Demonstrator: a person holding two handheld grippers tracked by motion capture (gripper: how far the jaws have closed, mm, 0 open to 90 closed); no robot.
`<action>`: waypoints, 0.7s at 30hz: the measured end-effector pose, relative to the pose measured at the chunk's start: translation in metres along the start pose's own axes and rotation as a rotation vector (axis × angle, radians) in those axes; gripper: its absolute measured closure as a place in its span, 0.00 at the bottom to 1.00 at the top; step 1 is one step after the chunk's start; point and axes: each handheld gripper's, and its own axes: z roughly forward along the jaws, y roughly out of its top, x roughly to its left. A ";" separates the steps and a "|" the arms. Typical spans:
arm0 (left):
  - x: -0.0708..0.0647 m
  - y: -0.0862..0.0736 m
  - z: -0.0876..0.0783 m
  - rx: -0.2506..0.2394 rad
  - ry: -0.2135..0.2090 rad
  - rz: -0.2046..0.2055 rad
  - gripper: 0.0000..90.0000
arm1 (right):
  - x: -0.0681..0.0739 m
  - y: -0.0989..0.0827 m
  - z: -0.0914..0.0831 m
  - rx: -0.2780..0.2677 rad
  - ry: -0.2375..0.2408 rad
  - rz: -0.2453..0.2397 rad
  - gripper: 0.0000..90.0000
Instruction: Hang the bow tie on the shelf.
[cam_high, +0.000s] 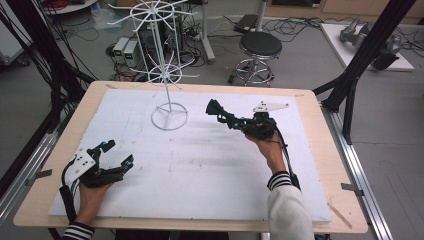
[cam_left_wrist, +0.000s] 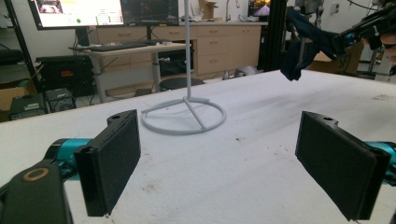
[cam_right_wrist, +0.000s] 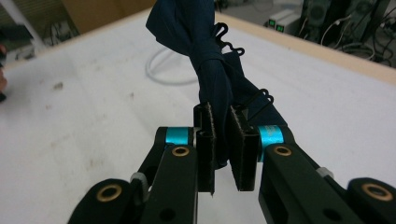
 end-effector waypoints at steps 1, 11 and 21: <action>0.000 0.000 0.000 0.000 0.000 0.000 0.16 | 0.001 0.001 -0.001 -0.022 -0.005 0.003 0.91; 0.000 0.000 0.000 0.001 0.000 0.000 0.16 | 0.006 0.008 -0.006 -0.124 -0.052 0.017 0.91; 0.000 0.000 0.000 0.000 -0.001 0.000 0.16 | 0.011 0.018 -0.010 -0.214 -0.135 0.017 0.90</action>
